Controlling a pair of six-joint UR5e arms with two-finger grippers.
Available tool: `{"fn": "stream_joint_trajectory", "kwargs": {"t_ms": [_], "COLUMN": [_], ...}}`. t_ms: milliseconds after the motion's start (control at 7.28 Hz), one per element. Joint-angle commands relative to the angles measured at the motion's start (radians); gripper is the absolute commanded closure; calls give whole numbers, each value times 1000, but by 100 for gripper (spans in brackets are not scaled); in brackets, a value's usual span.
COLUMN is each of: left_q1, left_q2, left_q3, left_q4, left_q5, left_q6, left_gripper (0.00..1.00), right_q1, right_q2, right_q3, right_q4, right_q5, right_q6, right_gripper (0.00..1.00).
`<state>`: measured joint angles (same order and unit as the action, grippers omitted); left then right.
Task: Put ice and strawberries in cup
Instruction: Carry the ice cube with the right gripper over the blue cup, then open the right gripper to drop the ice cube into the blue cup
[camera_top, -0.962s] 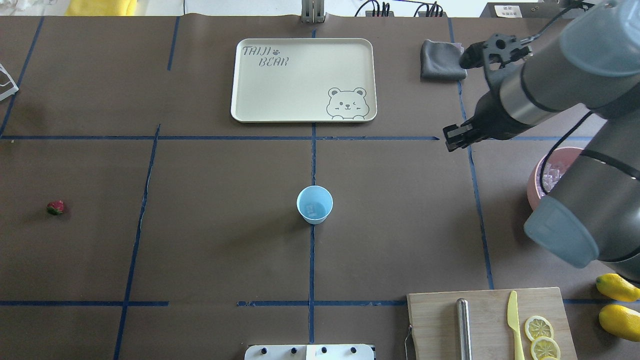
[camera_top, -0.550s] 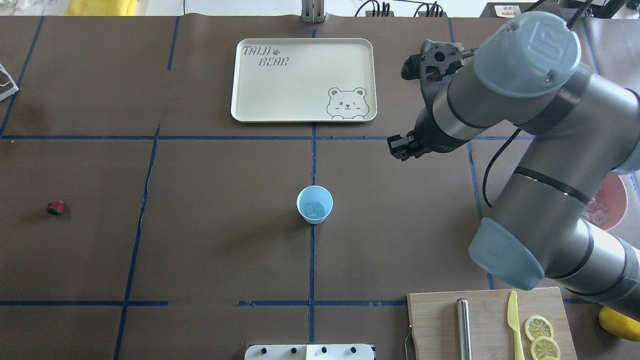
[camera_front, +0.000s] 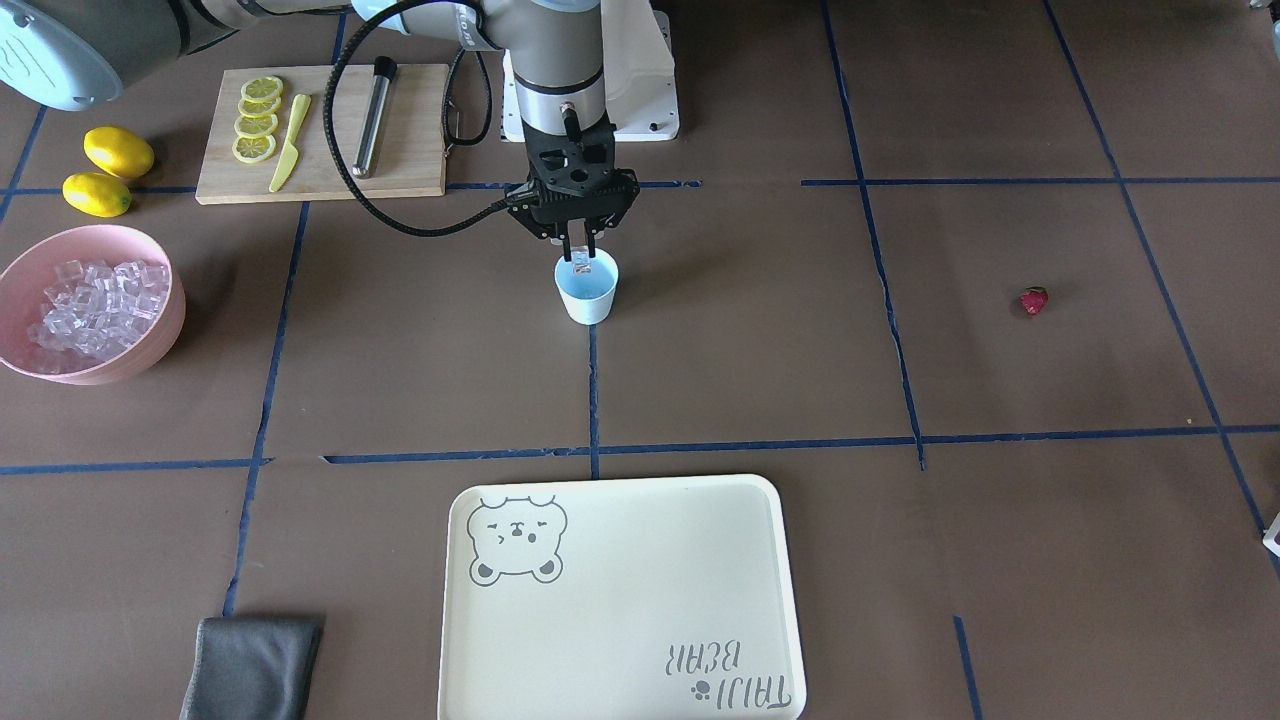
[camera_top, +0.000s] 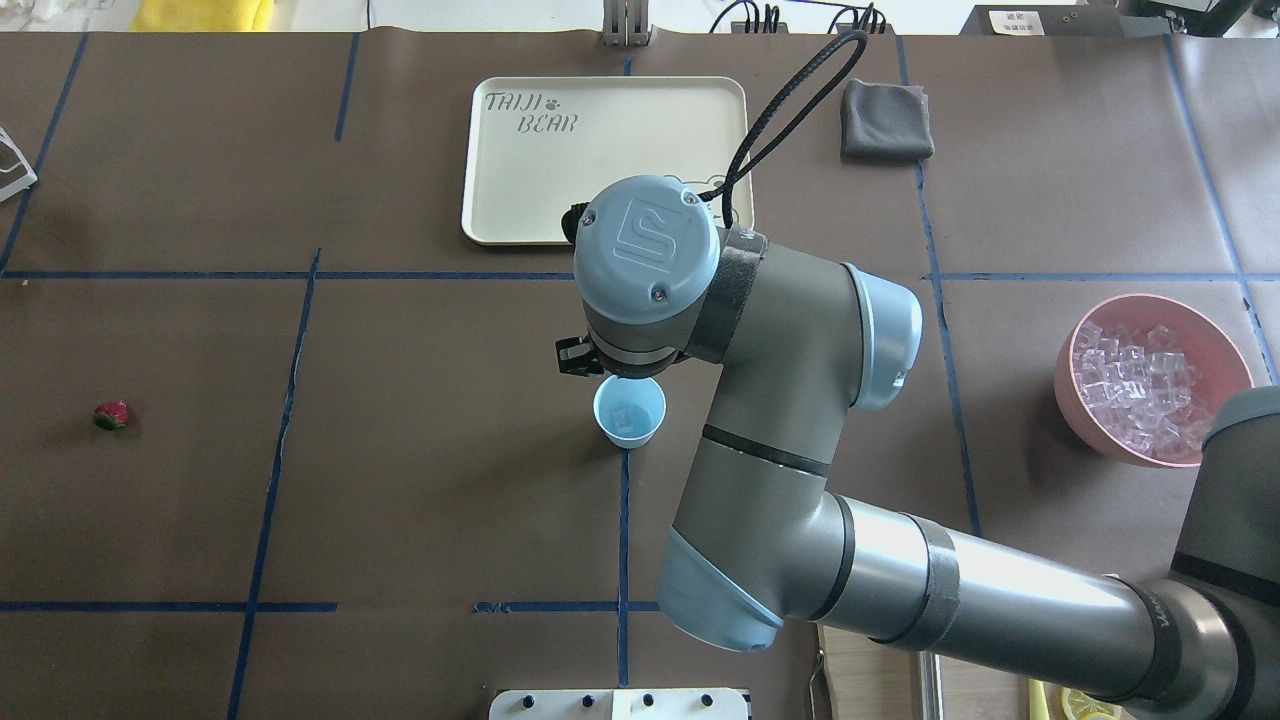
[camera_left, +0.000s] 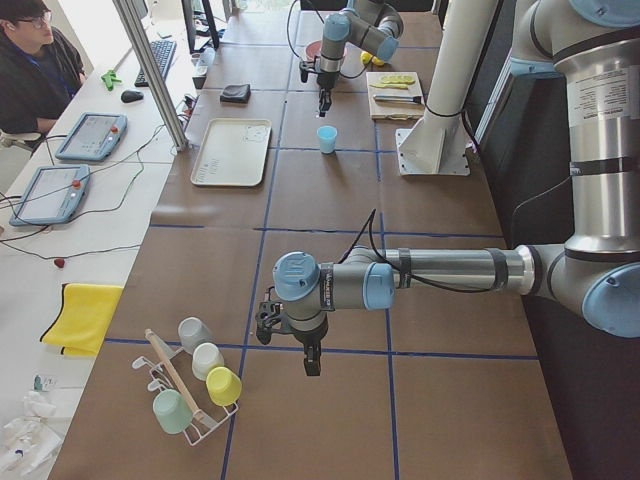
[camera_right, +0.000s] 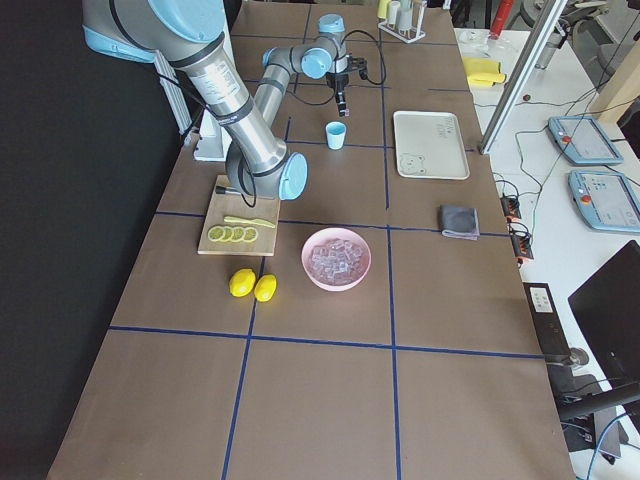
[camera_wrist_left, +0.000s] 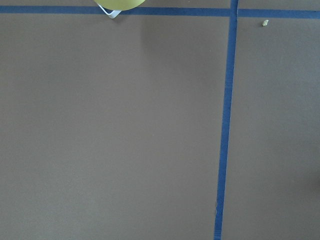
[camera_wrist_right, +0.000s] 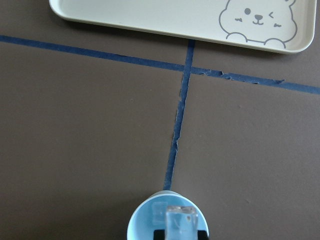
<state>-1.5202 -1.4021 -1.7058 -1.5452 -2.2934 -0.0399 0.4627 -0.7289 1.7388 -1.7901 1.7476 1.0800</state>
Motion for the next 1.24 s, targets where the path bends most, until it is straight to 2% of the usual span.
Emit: {"fn": "stream_joint_trajectory", "kwargs": {"t_ms": [0, 412, 550, 824, 1099], "left_q1": [0, 0, 0, 0, 0], "left_q2": [0, 0, 0, 0, 0], "left_q3": [0, 0, 0, 0, 0], "left_q4": [-1, -1, -3, -3, -3], "left_q5": [0, 0, 0, 0, 0], "left_q6": [0, 0, 0, 0, 0], "left_gripper": [0, 0, 0, 0, 0], "right_q1": [-27, -36, -36, -41, -42], "right_q2": [-1, -14, -18, -17, -15], "right_q3": [-30, -27, -25, -21, -24], "right_q4": [17, 17, 17, 15, 14], "right_q5": [-8, -10, -19, -43, -43], "right_q6": [30, 31, 29, 31, 29], "right_gripper": [100, 100, 97, 1, 0]}}
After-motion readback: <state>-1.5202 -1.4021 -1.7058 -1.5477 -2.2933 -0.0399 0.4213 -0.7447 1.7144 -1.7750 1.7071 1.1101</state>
